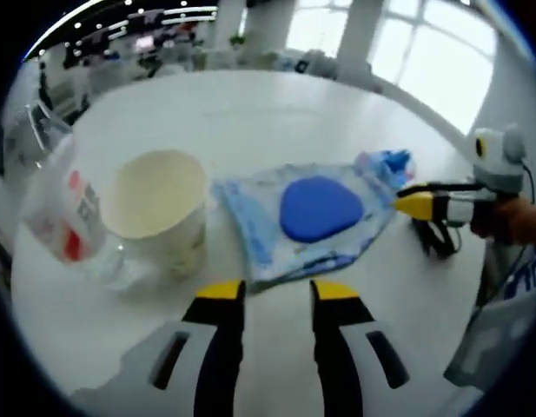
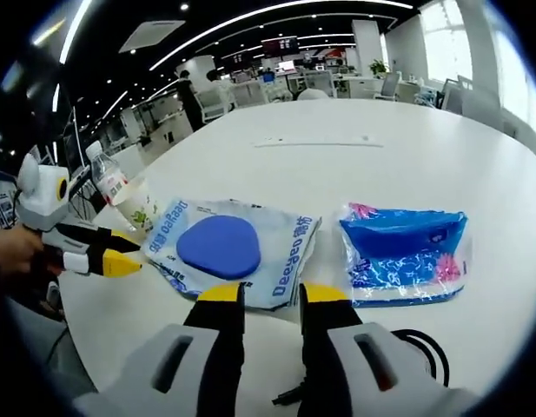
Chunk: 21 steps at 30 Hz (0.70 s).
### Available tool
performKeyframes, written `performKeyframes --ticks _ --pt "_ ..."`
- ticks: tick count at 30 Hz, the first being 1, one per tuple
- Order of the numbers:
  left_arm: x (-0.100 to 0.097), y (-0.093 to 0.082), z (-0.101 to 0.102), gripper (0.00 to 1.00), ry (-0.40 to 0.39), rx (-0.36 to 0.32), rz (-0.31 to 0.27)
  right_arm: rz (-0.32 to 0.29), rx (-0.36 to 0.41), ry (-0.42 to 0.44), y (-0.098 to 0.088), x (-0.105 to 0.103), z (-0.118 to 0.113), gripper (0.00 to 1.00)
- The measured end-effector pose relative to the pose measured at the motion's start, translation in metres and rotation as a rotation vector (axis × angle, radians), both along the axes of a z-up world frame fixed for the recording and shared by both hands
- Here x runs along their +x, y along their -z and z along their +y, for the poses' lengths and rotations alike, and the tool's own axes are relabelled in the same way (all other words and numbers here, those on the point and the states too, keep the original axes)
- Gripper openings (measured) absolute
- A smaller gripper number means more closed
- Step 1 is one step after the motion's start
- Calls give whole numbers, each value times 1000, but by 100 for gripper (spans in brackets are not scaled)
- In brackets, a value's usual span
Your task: Arrange the tabletop items into an orderly group along one side of the table until the central work area is clear of visible clutter.
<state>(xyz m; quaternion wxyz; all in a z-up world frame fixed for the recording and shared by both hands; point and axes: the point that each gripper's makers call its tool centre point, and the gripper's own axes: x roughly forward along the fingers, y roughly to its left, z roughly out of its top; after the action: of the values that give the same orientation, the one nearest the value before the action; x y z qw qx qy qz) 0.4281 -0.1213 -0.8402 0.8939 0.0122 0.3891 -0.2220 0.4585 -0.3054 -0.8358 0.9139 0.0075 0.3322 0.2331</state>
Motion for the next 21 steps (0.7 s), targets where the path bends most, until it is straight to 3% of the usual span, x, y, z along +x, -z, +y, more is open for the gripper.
performKeyframes --ticks 7,12,17,21 --pt "-4 -23 6 32 2 10 -86 -63 -11 -39 -21 -6 -9 28" --pt "-5 -40 19 33 -13 53 -162 -107 -36 -67 -32 -7 -19 34" --pt "-9 -58 17 40 -1 26 -242 -148 -77 -139 -44 -10 -24 40" --pt "-11 -66 16 44 4 -13 -267 -154 -97 -174 -53 -11 -29 46"
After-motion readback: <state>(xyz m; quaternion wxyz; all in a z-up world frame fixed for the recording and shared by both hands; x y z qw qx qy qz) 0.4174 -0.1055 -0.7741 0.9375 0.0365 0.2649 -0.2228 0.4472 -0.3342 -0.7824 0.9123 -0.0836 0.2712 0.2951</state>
